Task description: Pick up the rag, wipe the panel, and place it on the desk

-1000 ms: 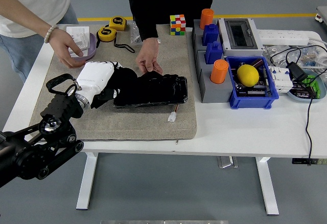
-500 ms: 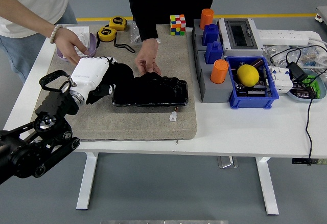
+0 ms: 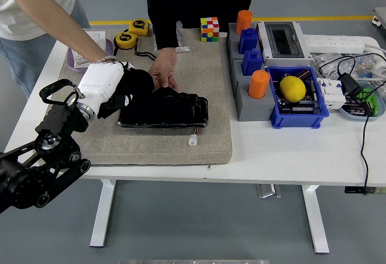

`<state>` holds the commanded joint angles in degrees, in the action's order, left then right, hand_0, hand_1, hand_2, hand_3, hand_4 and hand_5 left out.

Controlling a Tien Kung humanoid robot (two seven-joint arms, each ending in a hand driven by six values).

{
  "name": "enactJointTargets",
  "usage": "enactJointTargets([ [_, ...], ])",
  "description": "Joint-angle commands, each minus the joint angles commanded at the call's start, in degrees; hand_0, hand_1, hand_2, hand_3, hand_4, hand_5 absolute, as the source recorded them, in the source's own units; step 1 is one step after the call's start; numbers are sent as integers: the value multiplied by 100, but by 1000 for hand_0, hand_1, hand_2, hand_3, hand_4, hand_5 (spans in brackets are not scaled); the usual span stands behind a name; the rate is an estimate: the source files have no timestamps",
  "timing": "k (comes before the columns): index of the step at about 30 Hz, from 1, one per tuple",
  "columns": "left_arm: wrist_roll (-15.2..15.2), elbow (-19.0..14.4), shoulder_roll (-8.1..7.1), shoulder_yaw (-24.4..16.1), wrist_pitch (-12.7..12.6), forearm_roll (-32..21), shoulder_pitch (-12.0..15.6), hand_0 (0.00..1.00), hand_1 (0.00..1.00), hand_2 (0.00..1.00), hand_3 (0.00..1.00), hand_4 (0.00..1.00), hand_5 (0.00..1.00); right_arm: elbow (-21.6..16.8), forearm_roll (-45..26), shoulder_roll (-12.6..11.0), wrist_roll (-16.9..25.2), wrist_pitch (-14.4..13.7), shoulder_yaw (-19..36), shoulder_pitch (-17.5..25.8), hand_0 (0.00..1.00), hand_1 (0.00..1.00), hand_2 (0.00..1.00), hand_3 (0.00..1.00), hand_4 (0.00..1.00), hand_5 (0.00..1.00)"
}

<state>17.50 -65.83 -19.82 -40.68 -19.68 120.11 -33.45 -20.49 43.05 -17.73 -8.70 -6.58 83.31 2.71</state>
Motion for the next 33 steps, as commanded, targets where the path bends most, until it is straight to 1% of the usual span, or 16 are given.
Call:
enactJointTargets([
  [11, 2, -19, -27, -105, 13, 32, 25, 233, 132, 417, 262, 98, 2, 10, -10, 5, -1, 7, -40, -5, 691, 472, 649, 616, 998, 685],
  [22, 7, -19, -6, -92, 23, 53, 32, 231, 131, 417, 262, 95, 2, 6, -2, -17, -15, 9, -67, -4, 691, 472, 649, 616, 998, 685],
  [33, 1, 1, -32, -122, 31, 54, 70, 230, 130, 417, 262, 91, 2, 0, -6, -10, 4, 1, -73, 7, 690, 472, 649, 617, 998, 686],
])
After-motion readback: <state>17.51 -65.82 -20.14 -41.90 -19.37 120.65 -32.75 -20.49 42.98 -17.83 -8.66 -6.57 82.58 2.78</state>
